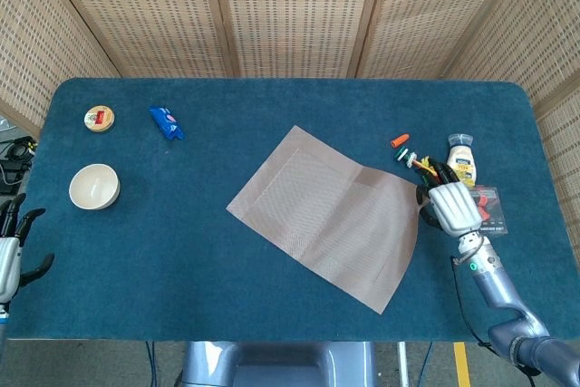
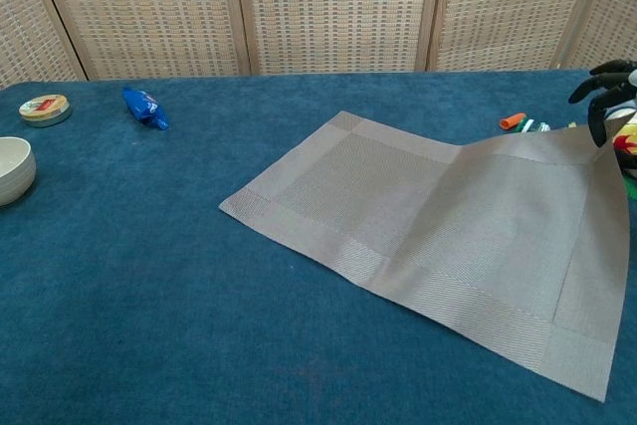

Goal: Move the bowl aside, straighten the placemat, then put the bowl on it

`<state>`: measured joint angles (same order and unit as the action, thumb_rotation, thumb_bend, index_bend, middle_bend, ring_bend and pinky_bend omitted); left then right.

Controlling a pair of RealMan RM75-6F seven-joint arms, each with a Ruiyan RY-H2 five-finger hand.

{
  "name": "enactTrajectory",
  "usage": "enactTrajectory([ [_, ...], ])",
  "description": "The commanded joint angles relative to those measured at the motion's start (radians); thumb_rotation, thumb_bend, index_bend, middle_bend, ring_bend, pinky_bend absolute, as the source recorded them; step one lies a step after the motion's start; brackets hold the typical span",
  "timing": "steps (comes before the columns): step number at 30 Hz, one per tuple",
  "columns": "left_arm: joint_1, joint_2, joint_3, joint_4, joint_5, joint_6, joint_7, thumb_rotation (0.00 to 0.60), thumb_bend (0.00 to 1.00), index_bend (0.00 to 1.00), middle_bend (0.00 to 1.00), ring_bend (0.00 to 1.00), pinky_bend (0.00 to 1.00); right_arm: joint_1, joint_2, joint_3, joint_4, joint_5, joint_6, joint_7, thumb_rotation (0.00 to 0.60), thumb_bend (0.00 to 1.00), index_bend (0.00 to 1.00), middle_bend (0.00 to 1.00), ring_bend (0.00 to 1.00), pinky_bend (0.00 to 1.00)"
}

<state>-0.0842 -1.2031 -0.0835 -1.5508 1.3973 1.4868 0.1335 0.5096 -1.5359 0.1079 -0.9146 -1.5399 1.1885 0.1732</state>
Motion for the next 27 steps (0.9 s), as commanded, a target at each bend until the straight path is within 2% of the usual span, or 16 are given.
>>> enactTrajectory([
  [1, -0.001, -0.001, -0.001, 0.004, -0.002, -0.003, -0.003, 0.6, 0.26, 0.2, 0.0, 0.0, 0.0, 0.012, -0.006, 0.009, 0.017, 0.009, -0.005, -0.03, 0.6, 0.58, 0.69, 0.28, 0.11, 0.18],
  [3, -0.002, -0.002, -0.002, 0.007, -0.004, -0.004, -0.004, 0.6, 0.26, 0.2, 0.0, 0.0, 0.0, 0.01, -0.001, 0.009, 0.015, 0.012, 0.001, -0.047, 0.6, 0.53, 0.63, 0.23, 0.09, 0.15],
  [5, -0.003, -0.005, -0.001, 0.011, -0.005, -0.008, -0.003, 0.6, 0.26, 0.2, 0.0, 0.0, 0.0, -0.002, 0.011, 0.014, -0.003, 0.027, 0.01, -0.062, 0.6, 0.46, 0.52, 0.14, 0.05, 0.11],
  [7, -0.005, -0.007, 0.0, 0.013, -0.004, -0.011, -0.001, 0.6, 0.26, 0.2, 0.0, 0.0, 0.0, -0.013, 0.022, 0.019, -0.019, 0.042, 0.017, -0.079, 0.6, 0.4, 0.36, 0.04, 0.01, 0.05],
  [10, -0.006, -0.01, 0.002, 0.014, -0.001, -0.012, 0.003, 0.6, 0.26, 0.19, 0.0, 0.0, 0.0, -0.032, 0.038, 0.025, -0.047, 0.065, 0.025, -0.101, 0.6, 0.34, 0.17, 0.0, 0.0, 0.01],
  [12, -0.006, -0.012, 0.003, 0.013, 0.0, -0.013, 0.007, 0.6, 0.26, 0.19, 0.0, 0.0, 0.0, -0.051, 0.052, 0.03, -0.072, 0.086, 0.033, -0.116, 0.6, 0.33, 0.11, 0.0, 0.0, 0.0],
  [17, -0.01, -0.017, 0.008, 0.009, 0.006, -0.018, 0.018, 0.6, 0.26, 0.19, 0.0, 0.0, 0.0, -0.101, 0.078, 0.032, -0.134, 0.112, 0.08, -0.108, 0.6, 0.32, 0.1, 0.0, 0.0, 0.0],
  [19, -0.017, -0.021, 0.01, 0.006, 0.011, -0.026, 0.025, 0.6, 0.26, 0.19, 0.0, 0.0, 0.0, -0.144, 0.092, 0.026, -0.173, 0.113, 0.136, -0.08, 0.6, 0.31, 0.1, 0.0, 0.0, 0.0],
  [21, -0.045, -0.027, 0.001, -0.001, 0.024, -0.051, 0.034, 0.6, 0.21, 0.19, 0.0, 0.0, 0.0, -0.206, 0.105, 0.013, -0.218, 0.101, 0.228, -0.045, 0.6, 0.3, 0.1, 0.0, 0.0, 0.0],
  [24, -0.075, -0.028, -0.012, -0.009, 0.029, -0.076, 0.061, 0.6, 0.14, 0.19, 0.0, 0.0, 0.0, -0.238, 0.118, 0.006, -0.251, 0.087, 0.279, -0.033, 0.6, 0.28, 0.1, 0.0, 0.0, 0.0],
  [27, -0.108, -0.031, -0.027, -0.016, 0.028, -0.104, 0.092, 0.6, 0.13, 0.18, 0.0, 0.0, 0.0, -0.257, 0.128, 0.006, -0.276, 0.074, 0.318, -0.023, 0.6, 0.28, 0.1, 0.0, 0.0, 0.0],
])
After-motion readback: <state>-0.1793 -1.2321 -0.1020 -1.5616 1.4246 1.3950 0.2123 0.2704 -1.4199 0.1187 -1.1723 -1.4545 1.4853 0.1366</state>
